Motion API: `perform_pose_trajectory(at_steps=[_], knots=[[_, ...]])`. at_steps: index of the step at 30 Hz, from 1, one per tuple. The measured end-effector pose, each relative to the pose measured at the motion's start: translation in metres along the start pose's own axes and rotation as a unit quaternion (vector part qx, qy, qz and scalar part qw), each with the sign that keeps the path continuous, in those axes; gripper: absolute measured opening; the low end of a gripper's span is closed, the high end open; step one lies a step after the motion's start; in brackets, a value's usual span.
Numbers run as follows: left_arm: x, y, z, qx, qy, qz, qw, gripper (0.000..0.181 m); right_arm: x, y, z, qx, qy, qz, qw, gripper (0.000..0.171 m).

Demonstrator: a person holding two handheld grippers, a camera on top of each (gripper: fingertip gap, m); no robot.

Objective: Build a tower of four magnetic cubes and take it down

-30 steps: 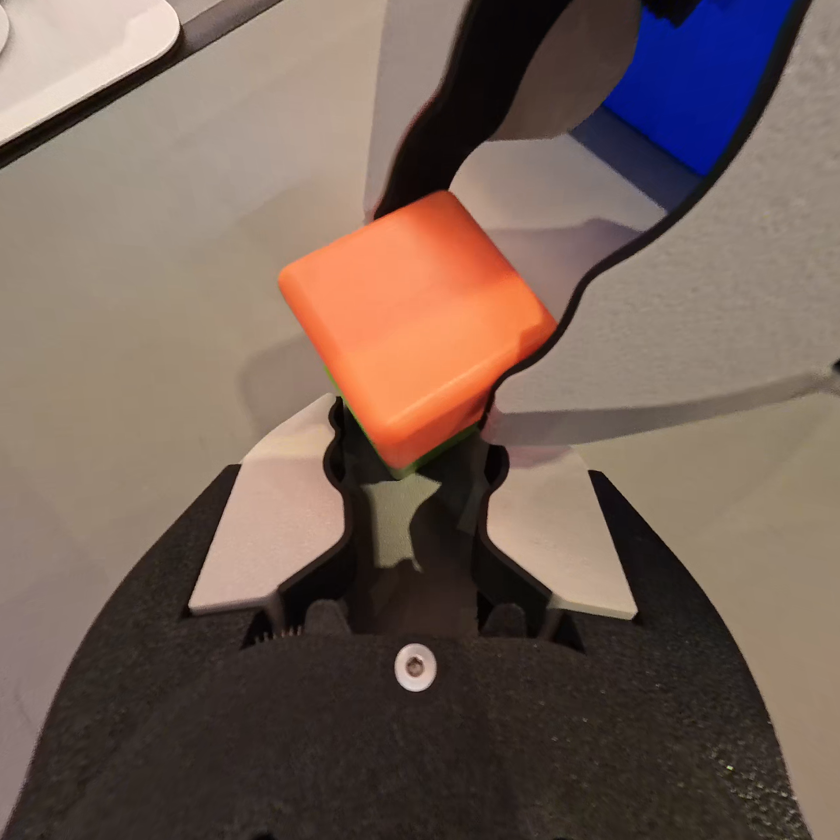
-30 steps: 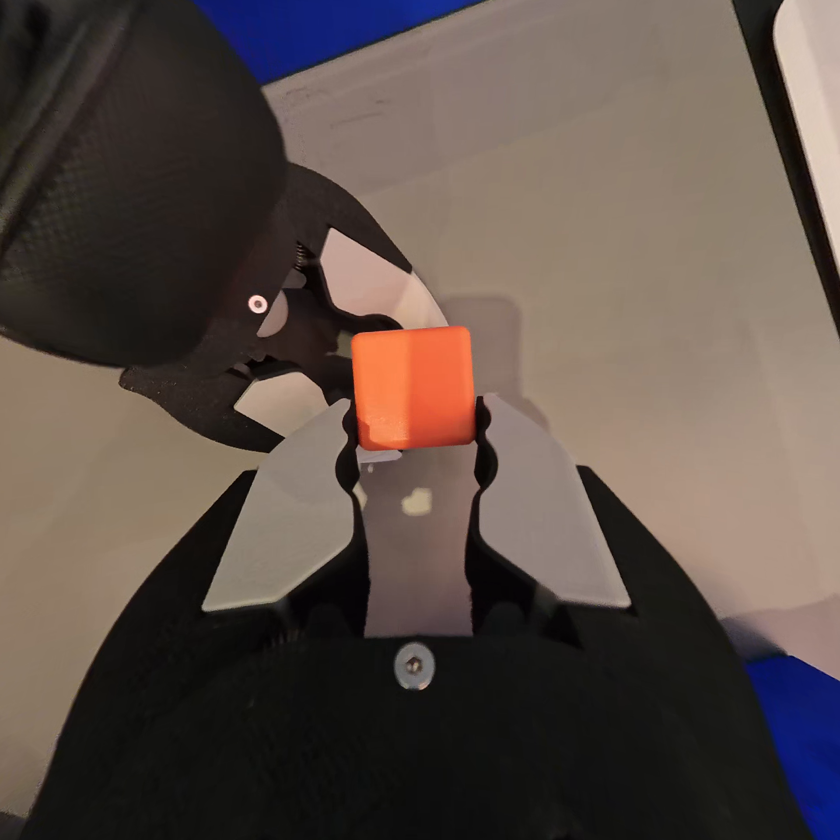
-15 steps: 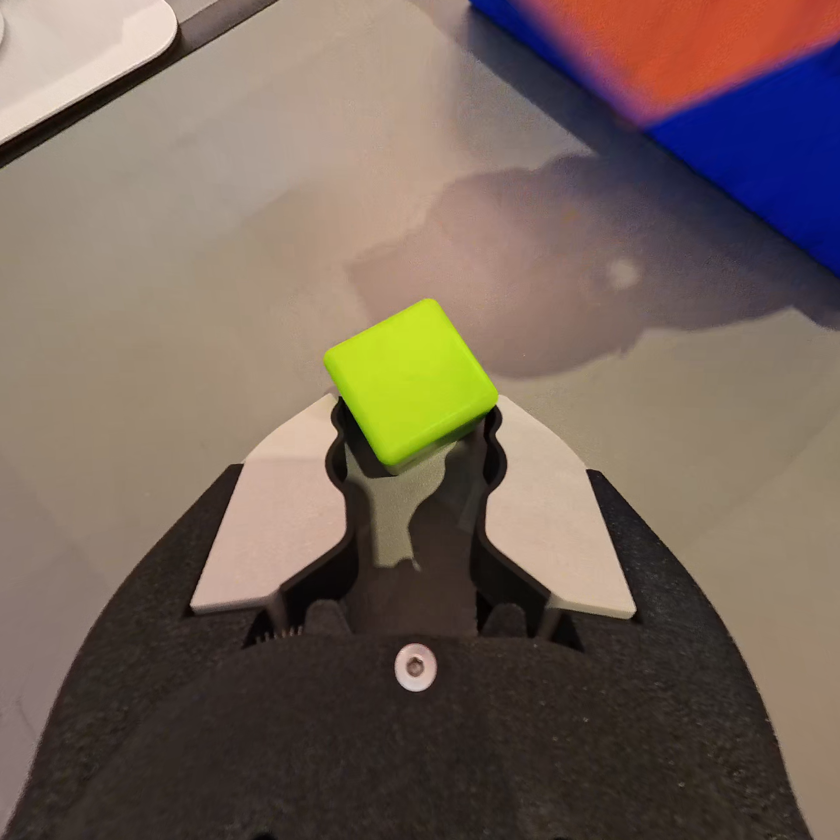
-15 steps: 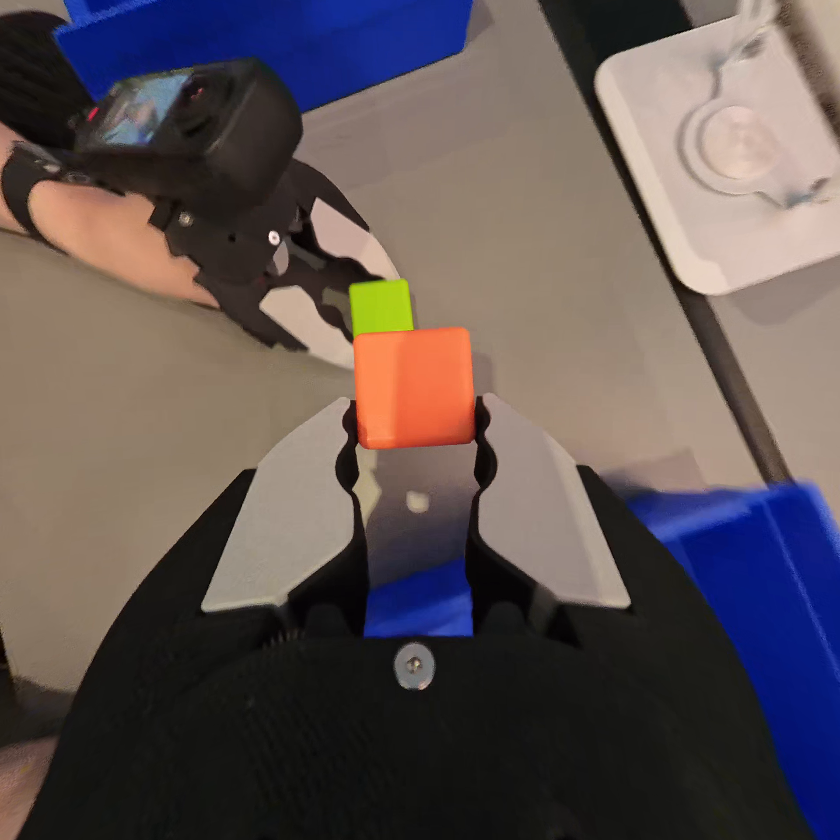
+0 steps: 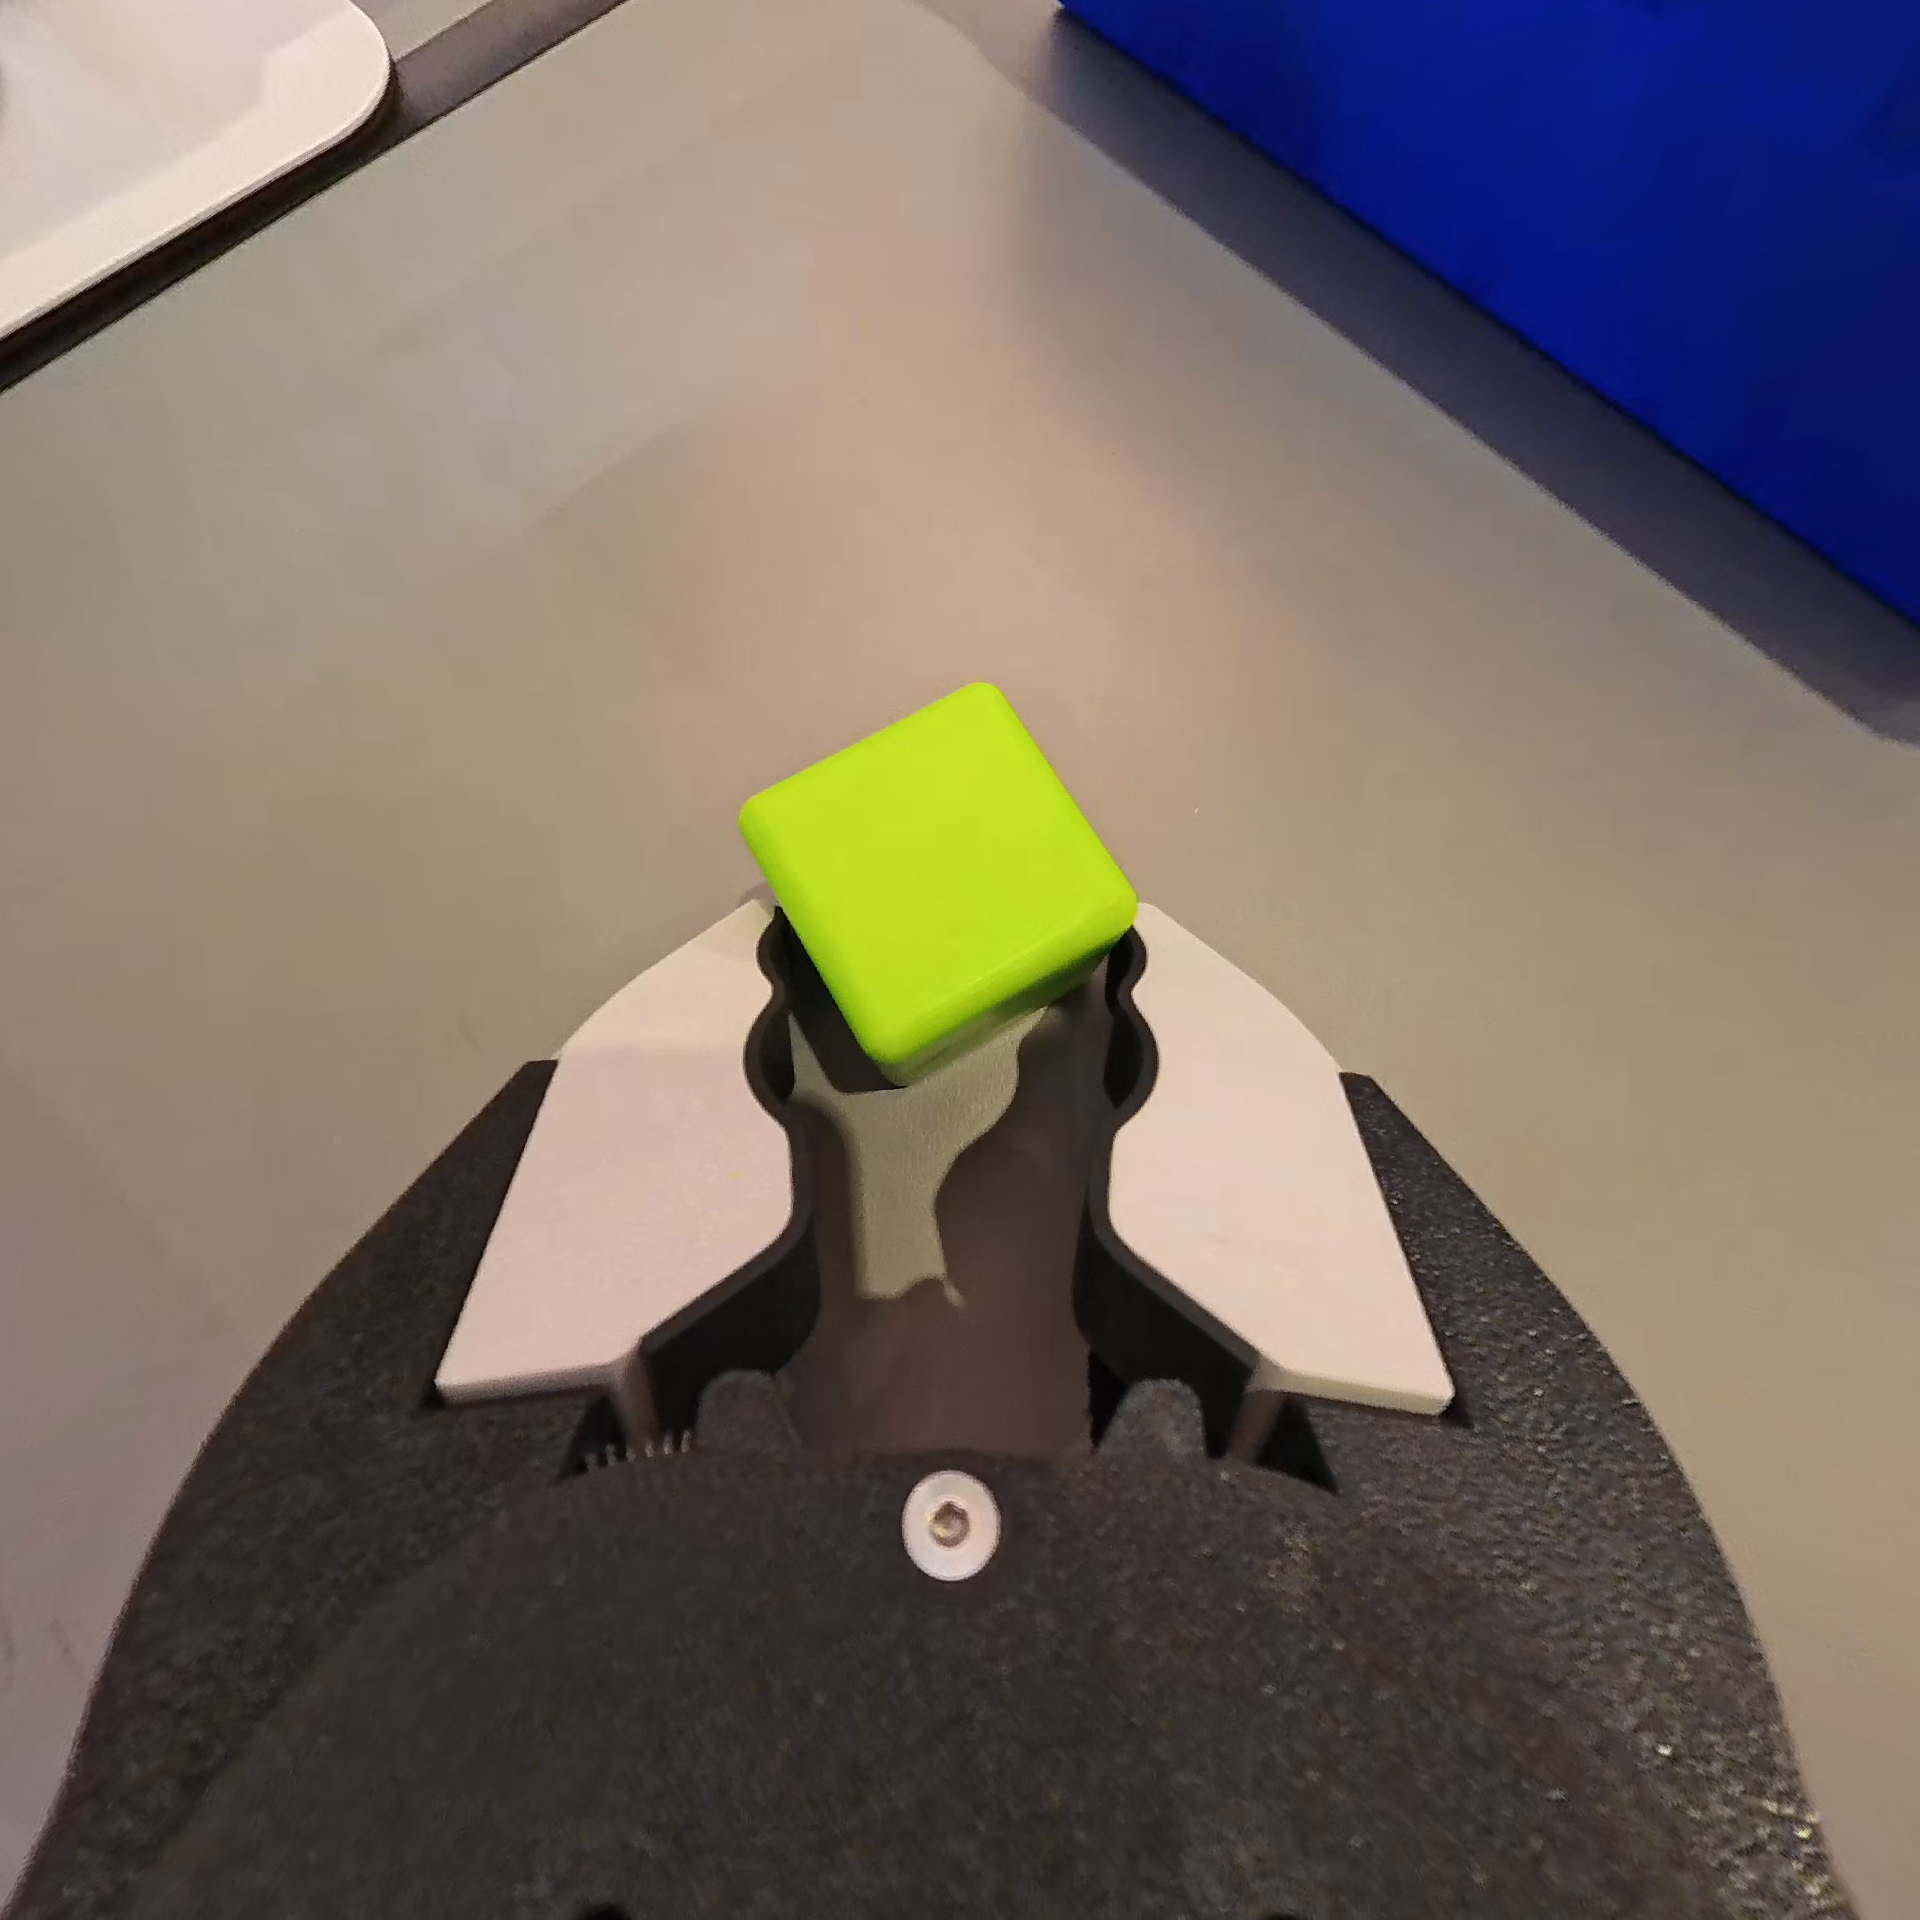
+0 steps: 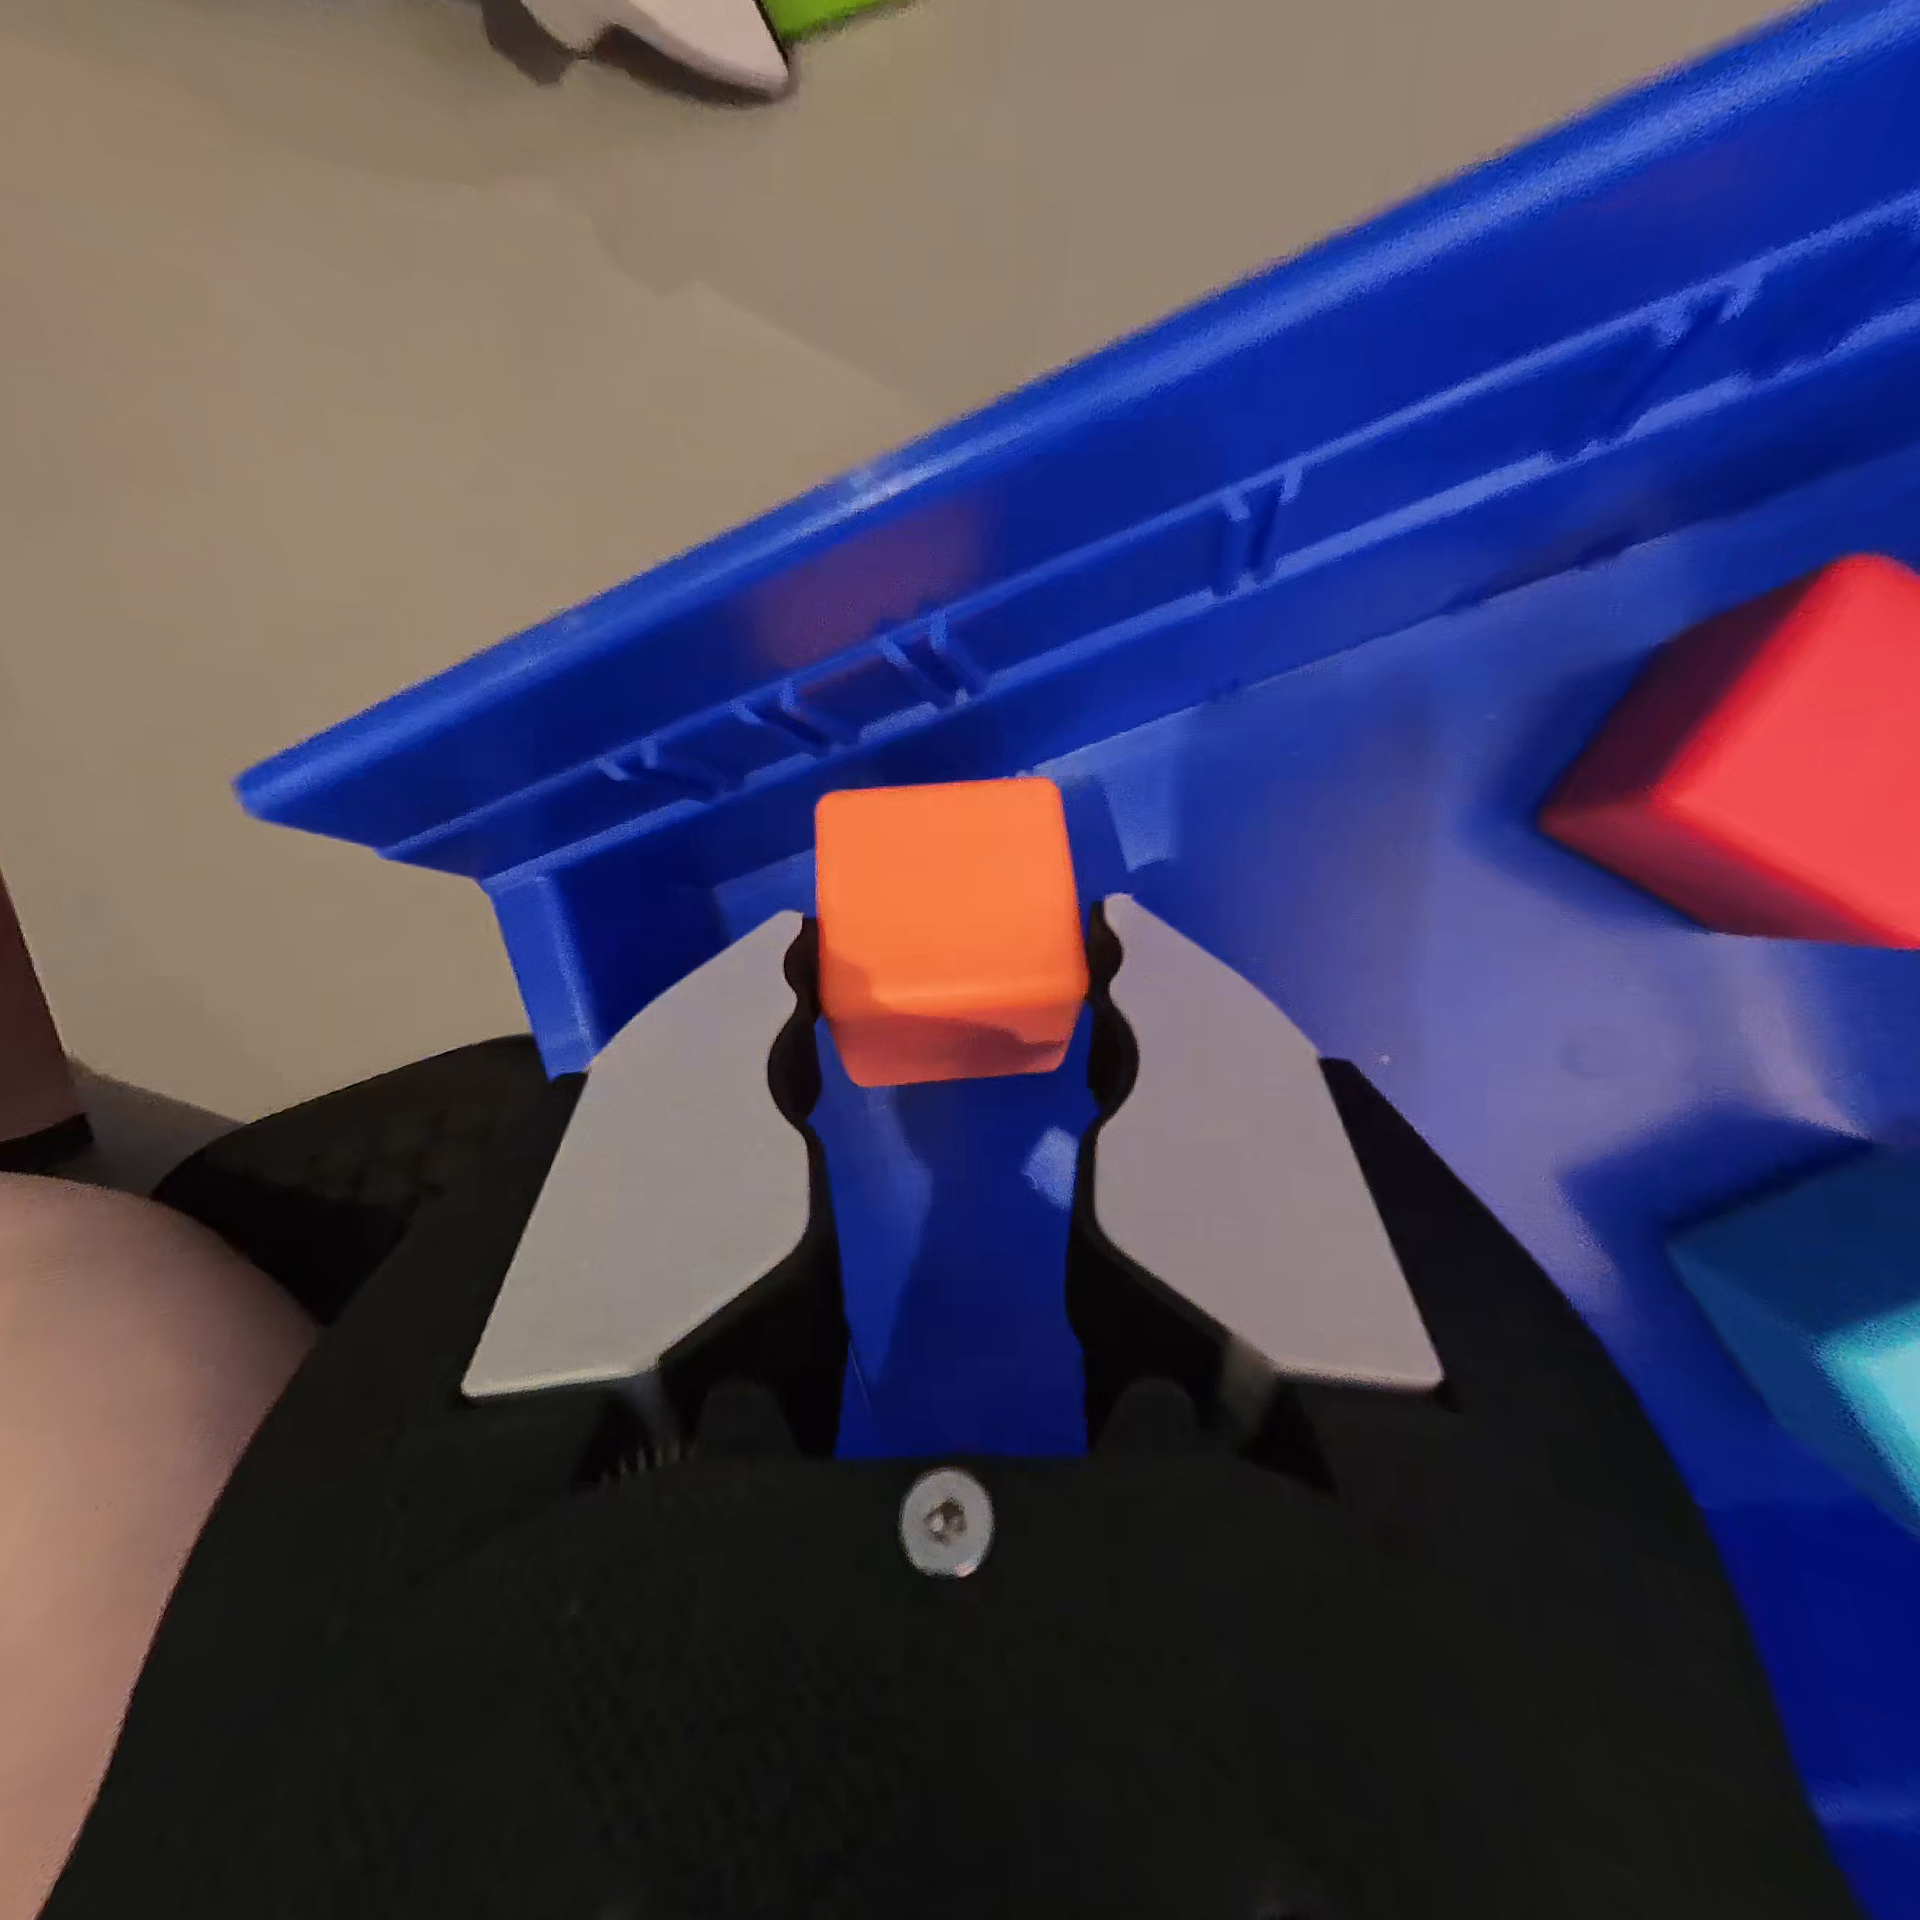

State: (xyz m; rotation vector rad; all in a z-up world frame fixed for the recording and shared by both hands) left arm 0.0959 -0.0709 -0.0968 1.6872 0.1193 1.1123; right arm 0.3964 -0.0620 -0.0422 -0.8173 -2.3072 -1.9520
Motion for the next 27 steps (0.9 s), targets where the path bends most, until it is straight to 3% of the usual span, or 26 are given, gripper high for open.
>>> perform_pose_trajectory(at_steps=[8, 15, 19, 20, 22, 23, 25, 27], knots=[[0.0, 0.0, 0.0, -0.002, 0.0, 0.0, 1.0, 0.058, -0.013, -0.005, 0.005, 0.023, -0.091, -0.041, 0.995, 0.054], [0.008, 0.018, 0.0, -0.016, 0.002, 0.045, 0.999, 0.058, -0.006, 0.047, -0.004, -0.038, -0.08, 0.09, 0.992, 0.051], [0.023, 0.054, 0.0, 0.007, -0.031, 0.123, 0.992, 0.057, 0.038, 0.098, -0.021, -0.064, -0.101, 0.25, 0.961, 0.052], [0.026, 0.064, 0.0, 0.021, -0.041, 0.141, 0.989, 0.058, 0.055, 0.11, -0.029, -0.04, -0.104, 0.31, 0.944, 0.052], [0.03, 0.082, 0.001, 0.047, -0.06, 0.171, 0.982, 0.057, 0.086, 0.122, -0.045, 0.052, -0.129, 0.411, 0.901, 0.075], [0.031, 0.089, 0.002, 0.057, -0.066, 0.182, 0.979, 0.057, 0.1, 0.122, -0.052, 0.11, -0.132, 0.449, 0.877, 0.076], [0.032, 0.102, 0.004, 0.07, -0.074, 0.202, 0.974, 0.057, 0.124, 0.106, -0.06, 0.159, -0.136, 0.457, 0.864, 0.076], [0.033, 0.111, 0.007, 0.084, -0.082, 0.215, 0.97, 0.057, 0.145, 0.075, -0.058, 0.122, -0.161, 0.379, 0.903, 0.093]])
Point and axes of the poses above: each gripper's, where its closed fingertips meet, y back along the fingers, x out of its top, z = x × y across the jaws, the point moved 9 cm from there along y, back along the fingers, and after that the axes turned 10 degrees about -z, right-handed, at the moved point
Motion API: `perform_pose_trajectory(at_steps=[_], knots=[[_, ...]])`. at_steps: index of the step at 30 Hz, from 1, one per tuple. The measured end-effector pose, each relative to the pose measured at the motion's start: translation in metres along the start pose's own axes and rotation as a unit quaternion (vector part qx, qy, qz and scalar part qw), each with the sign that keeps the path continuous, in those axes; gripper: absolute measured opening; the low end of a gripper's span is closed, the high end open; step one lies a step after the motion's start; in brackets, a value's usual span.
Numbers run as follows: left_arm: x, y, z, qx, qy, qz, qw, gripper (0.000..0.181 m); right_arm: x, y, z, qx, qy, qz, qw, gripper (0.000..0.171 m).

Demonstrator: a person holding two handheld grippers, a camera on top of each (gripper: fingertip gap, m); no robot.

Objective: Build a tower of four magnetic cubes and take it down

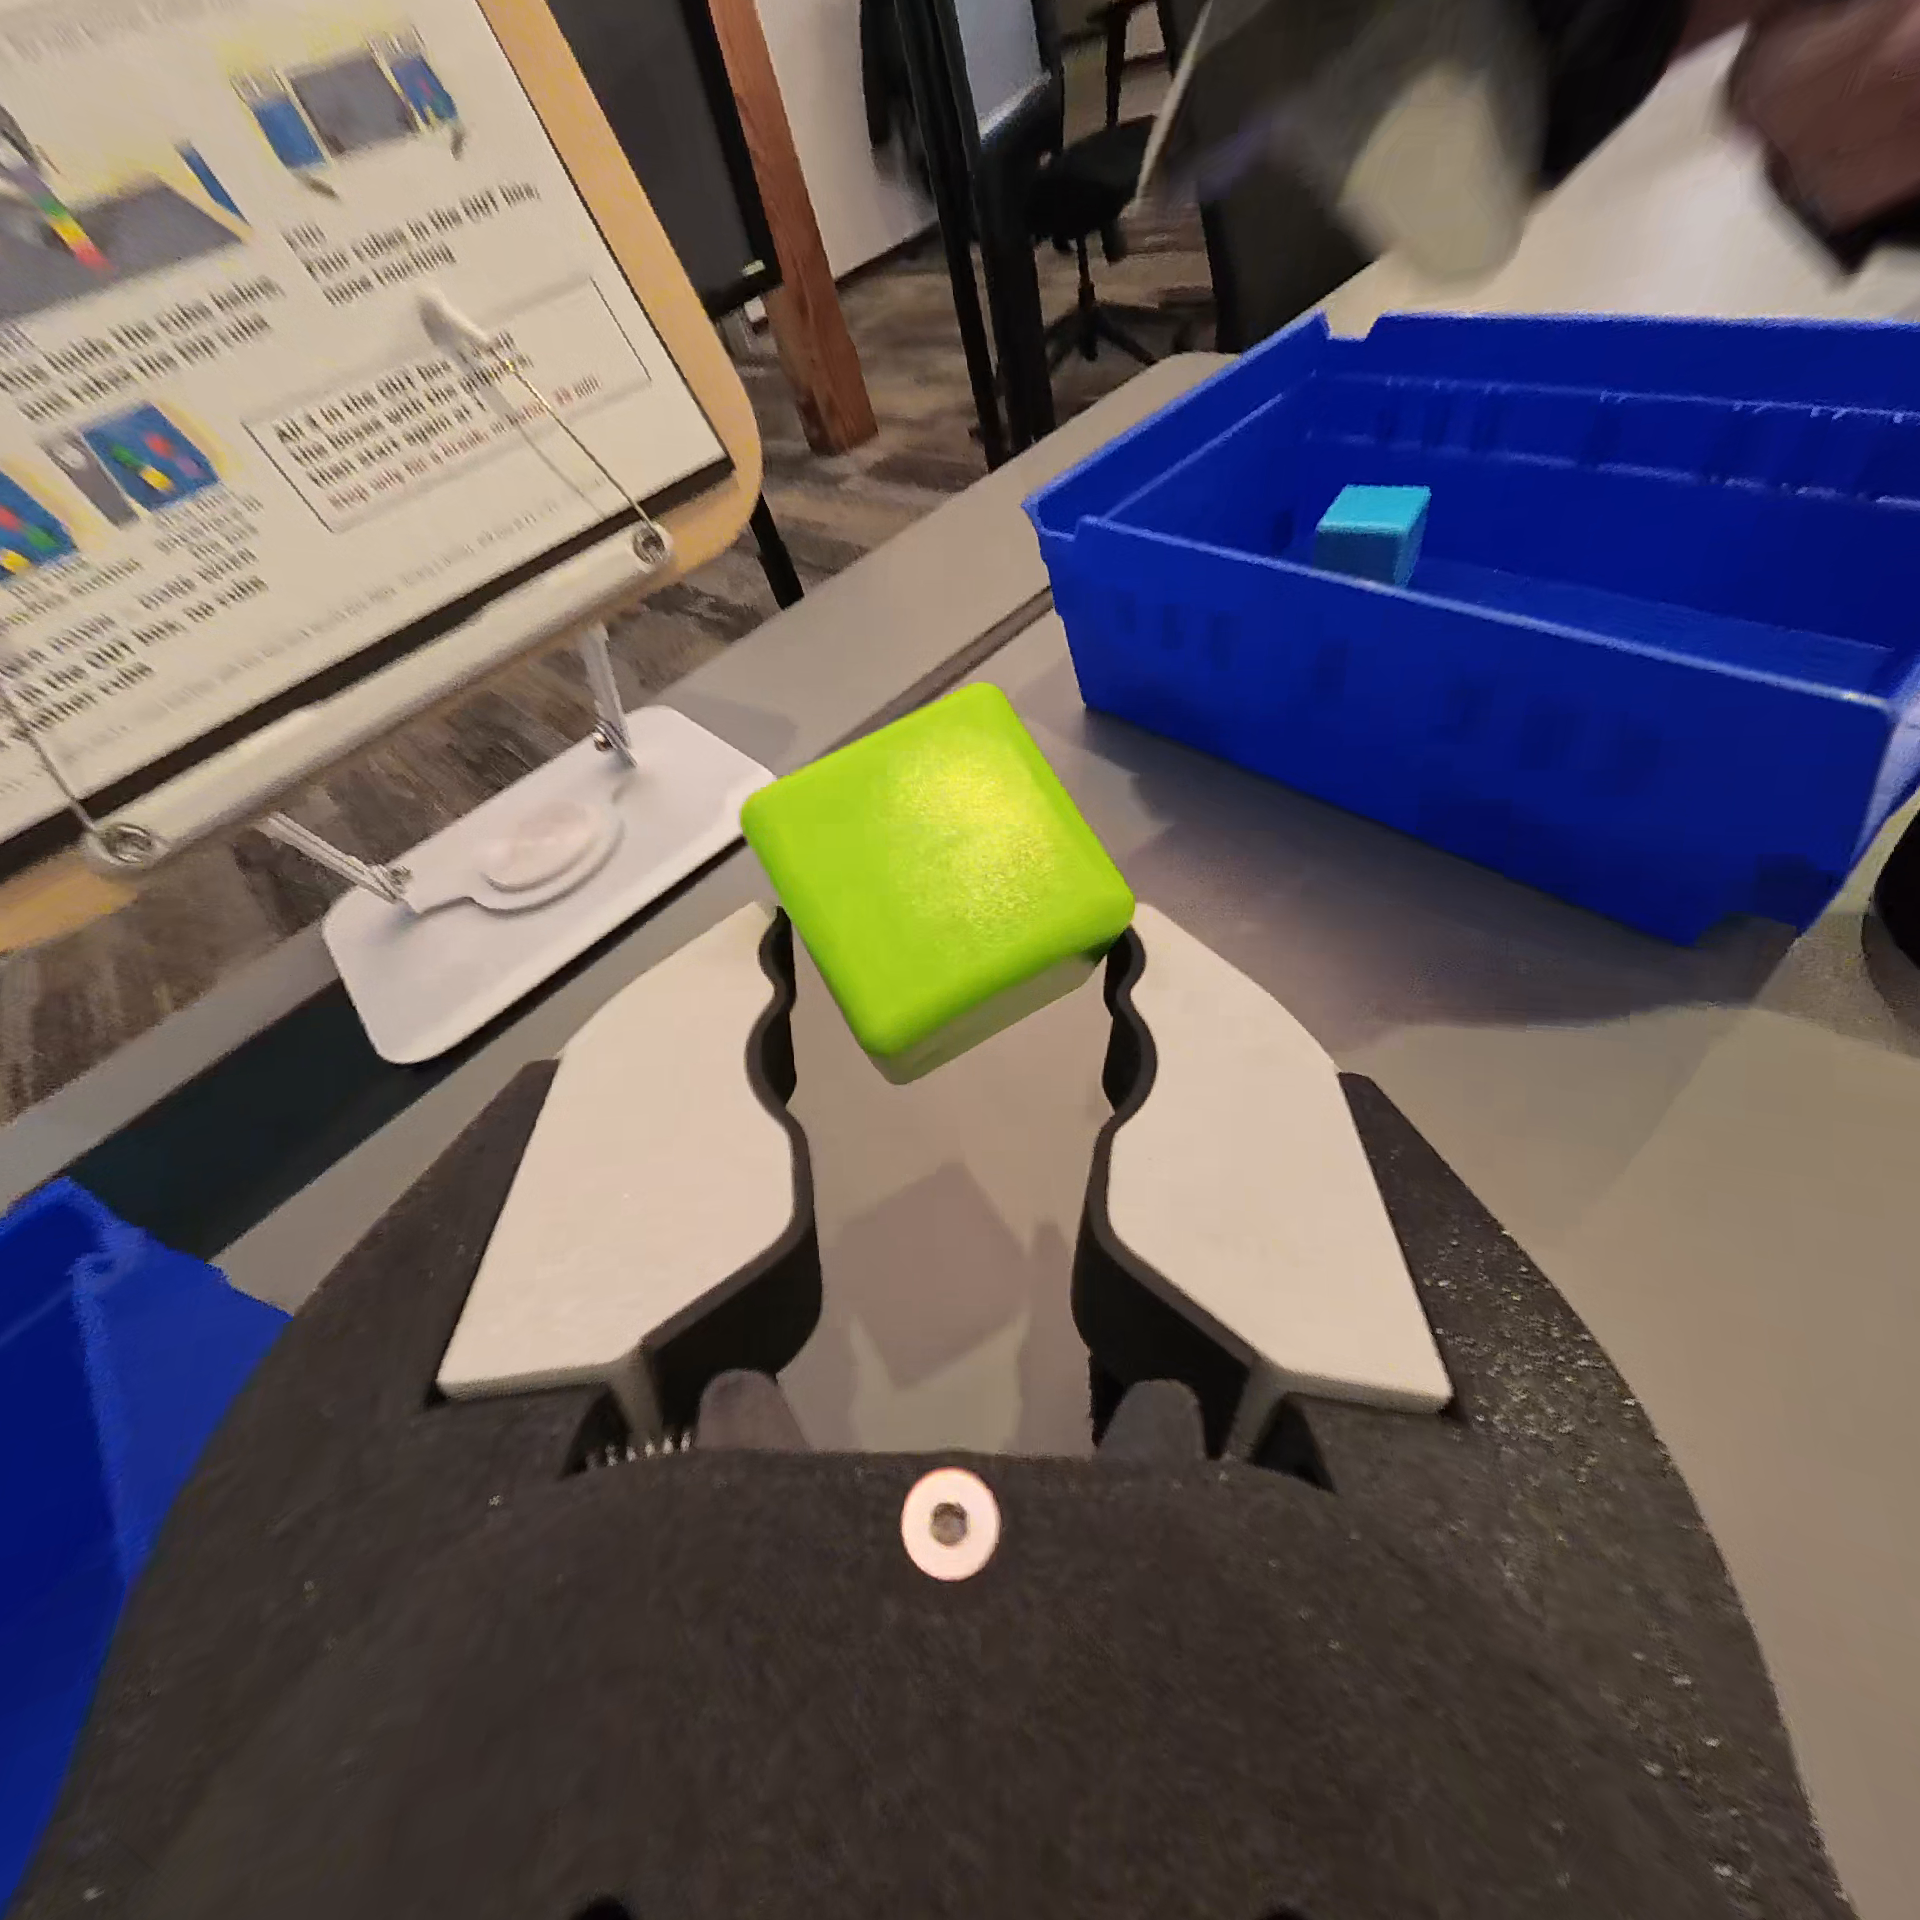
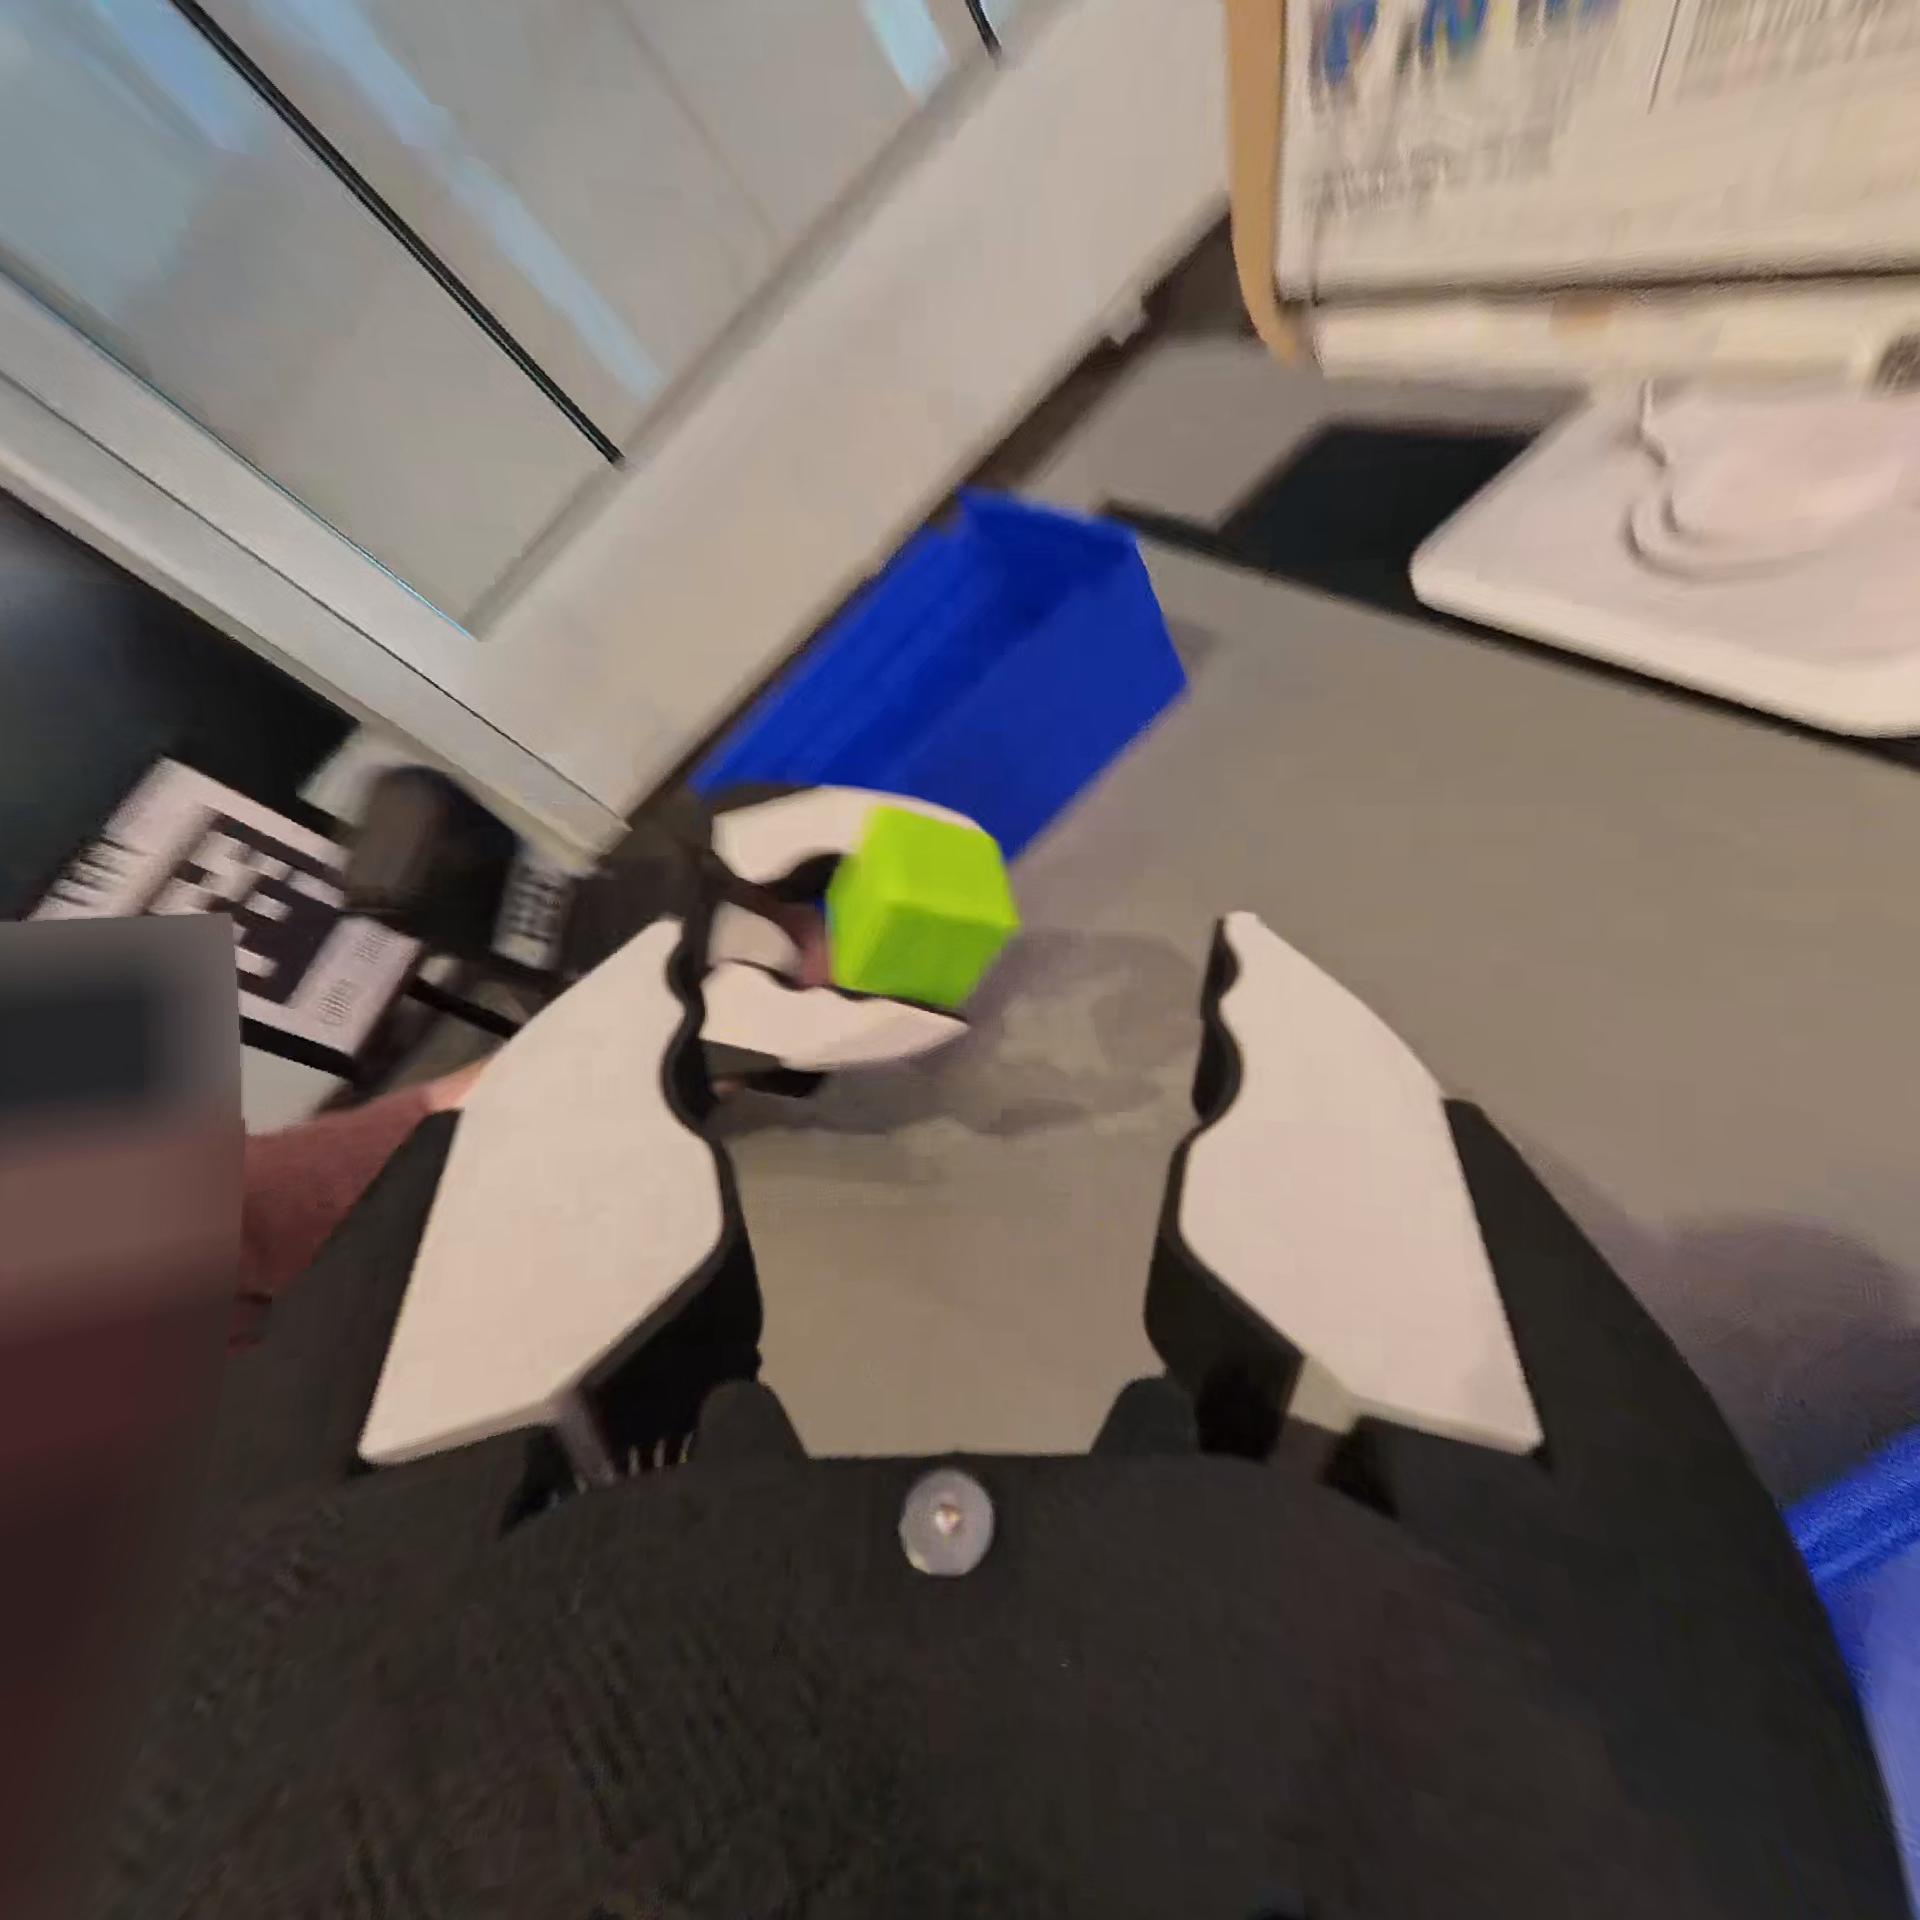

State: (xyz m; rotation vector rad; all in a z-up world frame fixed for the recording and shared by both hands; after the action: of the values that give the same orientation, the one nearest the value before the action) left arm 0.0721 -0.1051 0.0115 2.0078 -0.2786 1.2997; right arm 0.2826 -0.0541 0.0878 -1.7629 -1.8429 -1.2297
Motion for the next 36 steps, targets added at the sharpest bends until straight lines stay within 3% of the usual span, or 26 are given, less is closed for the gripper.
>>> perform_pose_trajectory(at_steps=[2, 7, 9, 12, 13, 19, 21, 23, 26, 28, 29, 33, 36], knots=[[0.004, 0.006, 0.002, 0.006, -0.006, 0.012, 1.0, 0.057, -0.006, -0.032, 0.005, -0.013, -0.014, -0.052, 0.998, 0.095], [0.009, 0.015, 0.002, 0.038, -0.024, 0.023, 0.999, 0.057, -0.017, -0.081, 0.006, 0.065, -0.057, -0.087, 0.992, 0.091], [0.009, 0.016, 0.002, 0.047, -0.029, 0.023, 0.998, 0.057, -0.02, -0.091, 0.003, 0.098, -0.066, -0.09, 0.989, 0.081], [0.009, 0.015, 0.002, 0.041, -0.026, 0.022, 0.999, 0.057, -0.022, -0.101, 0.002, 0.121, -0.064, -0.101, 0.985, 0.051], [0.009, 0.015, 0.002, 0.042, -0.026, 0.02, 0.999, 0.057, -0.023, -0.103, 0.002, 0.125, -0.063, -0.101, 0.985, 0.05], [0.009, 0.014, 0.002, 0.015, -0.021, 0.009, 1.0, 0.06, -0.017, -0.089, 0.0, 0.102, -0.019, -0.1, 0.99, 0.049], [0.008, 0.012, 0.004, 0.002, -0.016, -0.01, 1.0, 0.064, -0.012, -0.067, -0.004, 0.083, 0.0, -0.11, 0.99, 0.049], [0.006, 0.011, 0.006, -0.011, -0.012, -0.038, 0.999, 0.057, -0.01, -0.025, -0.002, -0.009, 0.025, -0.136, 0.99, 0.049], [0.007, 0.012, 0.006, -0.038, 0.003, -0.064, 0.997, 0.058, -0.035, 0.054, 0.02, -0.244, -0.009, -0.208, 0.947, 0.049], [0.01, 0.017, 0.003, -0.048, 0.005, -0.069, 0.996, 0.058, -0.065, 0.099, 0.045, -0.384, -0.103, -0.276, 0.875, 0.048], [0.013, 0.019, 0.0, -0.047, 0.002, -0.07, 0.996, 0.057, -0.08, 0.114, 0.058, -0.416, -0.15, -0.309, 0.842, 0.048], [0.02, 0.034, -0.015, -0.031, -0.001, -0.07, 0.997, 0.055, -0.123, 0.129, 0.099, -0.391, -0.248, -0.404, 0.789, 0.049], [0.023, 0.046, -0.027, -0.031, 0.016, -0.064, 0.997, 0.054, -0.136, 0.124, 0.116, -0.378, -0.266, -0.438, 0.771, 0.049]])
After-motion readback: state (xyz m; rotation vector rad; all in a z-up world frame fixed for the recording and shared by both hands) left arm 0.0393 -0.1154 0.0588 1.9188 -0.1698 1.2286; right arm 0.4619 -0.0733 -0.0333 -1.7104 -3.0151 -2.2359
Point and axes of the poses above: each gripper's, where its closed fingertips meet, y back along the fingers, x out of its top, z = x × y across the jaws, the point moved 9 cm from there along y, back along the fingers, and after that the axes turned 10 degrees about -z, right-handed, at the moved point
